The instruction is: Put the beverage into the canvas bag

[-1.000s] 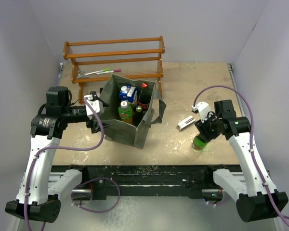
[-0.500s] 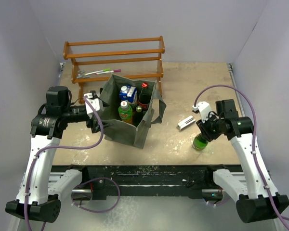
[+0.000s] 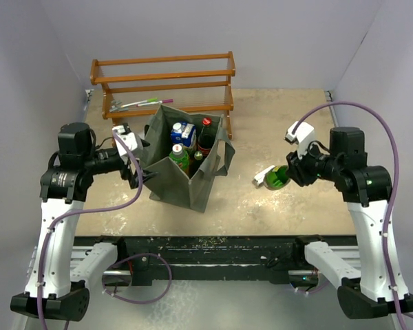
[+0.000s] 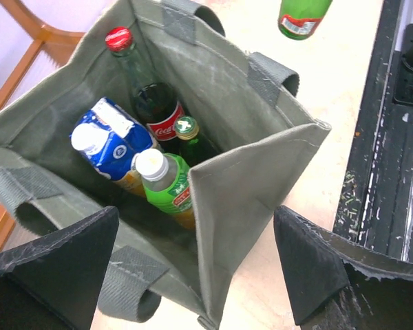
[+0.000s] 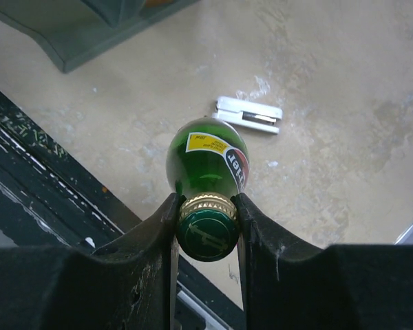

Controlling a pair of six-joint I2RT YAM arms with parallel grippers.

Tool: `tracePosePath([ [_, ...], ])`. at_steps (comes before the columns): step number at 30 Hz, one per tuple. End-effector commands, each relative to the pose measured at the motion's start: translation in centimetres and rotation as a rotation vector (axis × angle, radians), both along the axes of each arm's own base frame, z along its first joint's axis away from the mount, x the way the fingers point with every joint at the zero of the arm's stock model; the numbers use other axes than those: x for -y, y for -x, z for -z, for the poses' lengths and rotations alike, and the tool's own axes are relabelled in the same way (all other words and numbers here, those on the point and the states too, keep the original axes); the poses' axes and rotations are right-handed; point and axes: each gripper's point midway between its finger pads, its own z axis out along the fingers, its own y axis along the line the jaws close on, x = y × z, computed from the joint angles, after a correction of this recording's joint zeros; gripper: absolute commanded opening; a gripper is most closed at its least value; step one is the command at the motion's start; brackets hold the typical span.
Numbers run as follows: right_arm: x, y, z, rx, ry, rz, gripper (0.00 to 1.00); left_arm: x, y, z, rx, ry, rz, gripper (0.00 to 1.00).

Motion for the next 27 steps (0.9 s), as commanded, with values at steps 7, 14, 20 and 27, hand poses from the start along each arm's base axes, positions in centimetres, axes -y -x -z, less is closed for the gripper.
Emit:
tracePosePath([
  [7, -4.0, -1.6, -12.9, 0.355, -0.234, -0.138, 0.0, -1.9, -1.8, -3.6, 0.076, 0.053, -0.179, 0.98],
  [14, -5.8, -1.8, -17.8, 0.445, -0.321, -0.224, 0.0, -1.9, -1.5, -3.6, 0.082, 0.041, -0.164, 0.97],
  [20, -7.6, -2.0, -22.9, 0.518, -0.426, -0.303, 0.0, -1.1, -0.8, -2.3, 0.0, 0.024, -0.069, 0.86],
  [27, -12.0, -3.5, -25.9, 0.536, -0.499, -0.368, 0.0, -0.9, -1.0, -1.2, -0.052, -0.044, -0.023, 0.79],
])
